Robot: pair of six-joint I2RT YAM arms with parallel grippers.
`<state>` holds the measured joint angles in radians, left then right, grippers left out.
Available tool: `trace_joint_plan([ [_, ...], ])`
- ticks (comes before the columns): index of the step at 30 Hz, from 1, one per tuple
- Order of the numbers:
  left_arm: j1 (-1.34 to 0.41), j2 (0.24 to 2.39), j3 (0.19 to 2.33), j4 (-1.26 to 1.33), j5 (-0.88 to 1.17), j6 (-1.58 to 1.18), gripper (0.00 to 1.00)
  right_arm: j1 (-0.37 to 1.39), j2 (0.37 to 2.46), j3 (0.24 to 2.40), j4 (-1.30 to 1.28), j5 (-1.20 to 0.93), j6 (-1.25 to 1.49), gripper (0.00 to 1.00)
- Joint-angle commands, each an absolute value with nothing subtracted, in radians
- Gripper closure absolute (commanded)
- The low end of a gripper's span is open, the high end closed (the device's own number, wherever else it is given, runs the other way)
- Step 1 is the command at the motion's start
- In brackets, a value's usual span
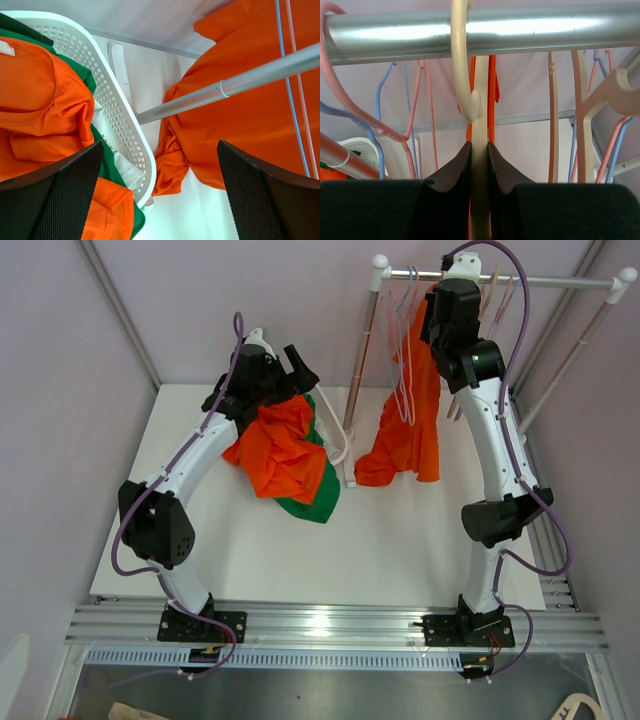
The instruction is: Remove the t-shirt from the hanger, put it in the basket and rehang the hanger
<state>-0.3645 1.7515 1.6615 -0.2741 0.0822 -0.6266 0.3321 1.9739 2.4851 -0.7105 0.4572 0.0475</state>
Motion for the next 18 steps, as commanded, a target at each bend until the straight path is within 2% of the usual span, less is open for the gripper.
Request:
trace_joint_plan([
  [1,-0.374,1.749,1.671,-0.262,0.095,-0.615,0.01,0.337,1.959,2.511,-0.697,0.499,0.015,1.0],
  [18,-0.387,1.643,1.695,-0.29,0.018,-0.514,0.0,0.385,1.803,2.444,-0.514,0.455,-0.058,1.0],
])
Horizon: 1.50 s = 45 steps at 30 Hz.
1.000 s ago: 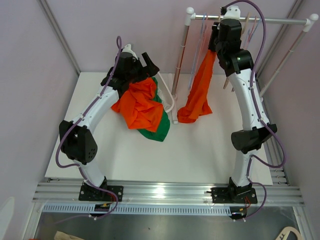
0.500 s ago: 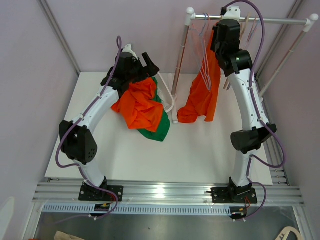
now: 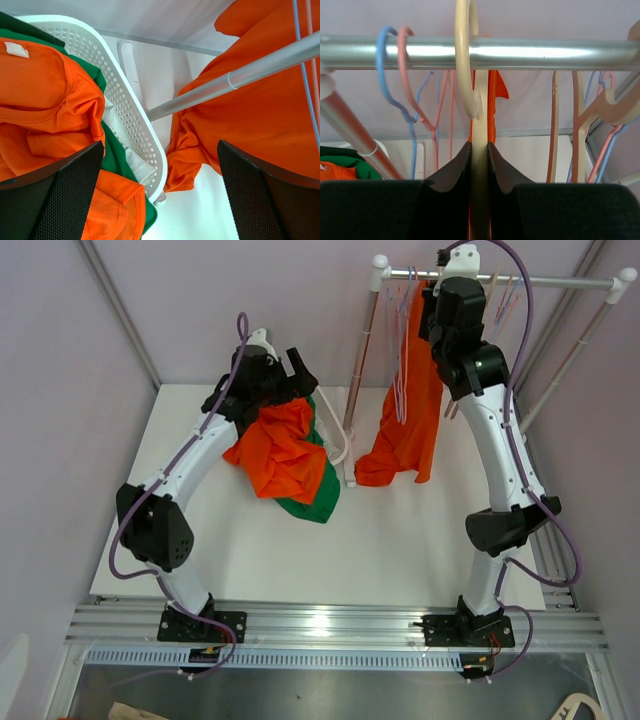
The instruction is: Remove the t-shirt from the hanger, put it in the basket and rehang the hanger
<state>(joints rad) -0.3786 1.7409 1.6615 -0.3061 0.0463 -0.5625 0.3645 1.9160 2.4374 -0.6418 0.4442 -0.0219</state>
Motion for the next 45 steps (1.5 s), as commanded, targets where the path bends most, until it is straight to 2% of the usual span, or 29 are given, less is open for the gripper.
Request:
trace_joint_plan([
  [1,-0.39,1.635,1.698,-0.29,0.02,-0.508,0.01,0.39,1.792,2.438,-0.52,0.465,-0.067,1.0],
  [7,-0.416,1.582,1.692,-0.293,0.015,-0.465,0.0,0.42,1.729,2.43,-0.636,0.532,-0.045,1.0],
  [15,-0.48,1.445,1.574,-0.235,0.006,-0.397,0.01,0.439,1.524,2.111,-0.683,0.526,0.074,1.0],
  [23,-0.606,1.269,1.437,-0.186,-0.03,-0.37,0.01,0.452,1.333,1.924,-0.745,0.474,0.175,1.0],
  [30,-0.851,1.144,1.195,-0.008,-0.133,-0.244,0.0,0.476,1.155,1.689,-0.666,0.486,0.322,1.0],
  [35,-1.188,1.075,0.999,0.164,-0.314,-0.086,0.0,0.482,1.117,1.617,-0.669,0.488,0.397,1.0],
  [36,-1.294,1.068,0.988,0.211,-0.384,-0.045,0.01,0.482,1.117,1.612,-0.667,0.483,0.402,1.0],
  [39,-1.435,1.089,0.999,0.2,-0.461,-0.049,0.01,0.486,1.121,1.605,-0.66,0.474,0.413,1.0],
  [45,-1.641,1.201,1.072,0.236,-0.62,-0.002,0.0,0.495,1.16,1.611,-0.654,0.472,0.423,1.0],
])
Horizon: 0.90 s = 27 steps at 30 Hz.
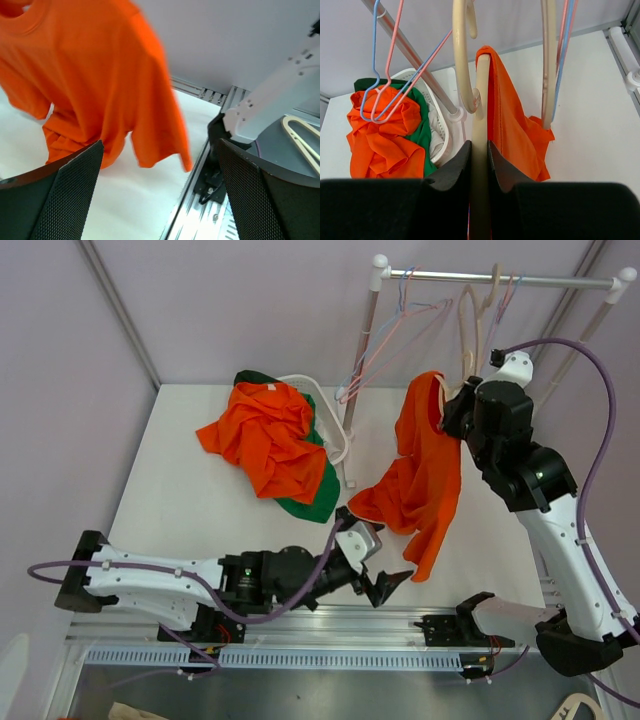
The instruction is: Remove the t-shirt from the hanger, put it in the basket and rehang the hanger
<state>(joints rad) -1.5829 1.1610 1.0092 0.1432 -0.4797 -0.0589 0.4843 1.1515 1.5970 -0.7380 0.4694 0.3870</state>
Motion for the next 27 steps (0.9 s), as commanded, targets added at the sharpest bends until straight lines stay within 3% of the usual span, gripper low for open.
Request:
trace_joint_plan([
  [1,-1.646,1.233,1.081,0.233,-0.627,-0.002,0.01,0.499,1.164,1.612,-0.653,0.472,0.425,1.0],
  [8,-1.638,1.364,1.158,0.232,-0.621,-0.002,0.0,0.538,1.184,1.603,-0.641,0.483,0.439,1.0],
  [12,-1.544,1.454,1.233,0.07,-0.583,-0.139,0.0,0.563,1.18,1.606,-0.629,0.494,0.437,1.0],
  [18,-1.479,1.497,1.265,0.072,-0.502,-0.155,0.03,0.578,1.178,1.614,-0.629,0.502,0.428,1.0],
  [19,-1.47,1.517,1.276,0.043,-0.493,-0.163,0.07,0.578,1.178,1.615,-0.629,0.502,0.428,1.0],
  [20,-1.463,1.528,1.288,0.022,-0.495,-0.169,0.24,0.581,1.177,1.617,-0.629,0.499,0.428,1.0],
  [24,-1.448,1.585,1.386,-0.066,-0.532,-0.183,0.67,0.583,1.187,1.629,-0.632,0.485,0.431,1.0],
  [25,-1.448,1.603,1.397,-0.078,-0.529,-0.181,0.94,0.583,1.189,1.632,-0.634,0.482,0.433,1.0],
  [27,-1.451,1.609,1.42,-0.107,-0.525,-0.189,0.99,0.583,1.198,1.635,-0.634,0.489,0.425,1.0],
])
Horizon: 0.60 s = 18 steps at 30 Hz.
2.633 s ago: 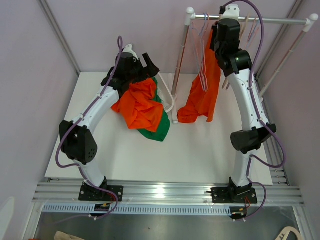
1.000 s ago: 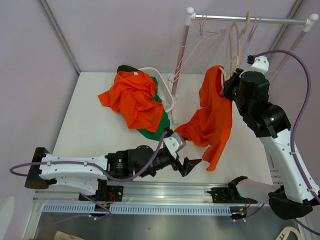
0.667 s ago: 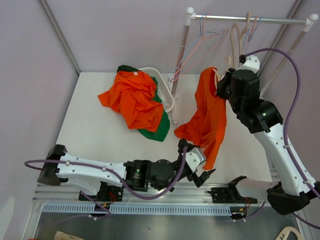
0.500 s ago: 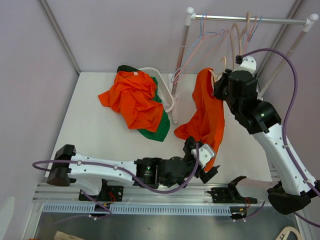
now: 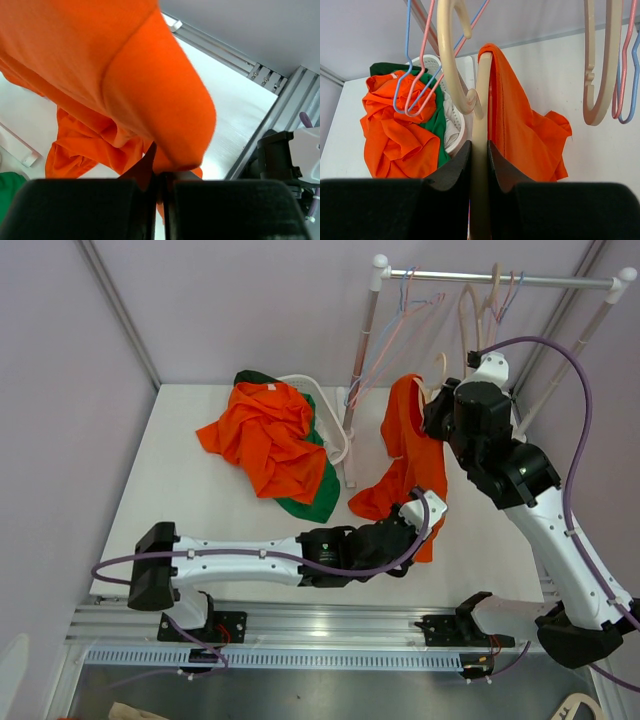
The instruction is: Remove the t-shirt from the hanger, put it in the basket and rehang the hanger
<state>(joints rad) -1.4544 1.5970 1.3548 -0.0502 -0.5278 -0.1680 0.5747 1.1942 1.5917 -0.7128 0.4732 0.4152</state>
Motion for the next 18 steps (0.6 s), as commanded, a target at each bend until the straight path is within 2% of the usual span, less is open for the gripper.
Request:
trace_joint_plan([
  [1,-1.456,1.605,1.417,-0.104,-0.509,-0.187,0.99,0.583,1.206,1.638,-0.634,0.491,0.423,1.0],
  [14,-1.732,1.371,1.08,0.113,-0.523,-0.178,0.99,0.557,1.305,1.677,-0.598,0.503,0.359,1.0],
  [17,-1.769,1.37,1.057,0.149,-0.46,-0.221,0.99,0.548,1.31,1.677,-0.6,0.497,0.36,1.0],
  [18,-1.773,1.374,1.027,0.167,-0.383,-0.236,0.99,0.54,1.31,1.677,-0.598,0.495,0.36,1.0],
])
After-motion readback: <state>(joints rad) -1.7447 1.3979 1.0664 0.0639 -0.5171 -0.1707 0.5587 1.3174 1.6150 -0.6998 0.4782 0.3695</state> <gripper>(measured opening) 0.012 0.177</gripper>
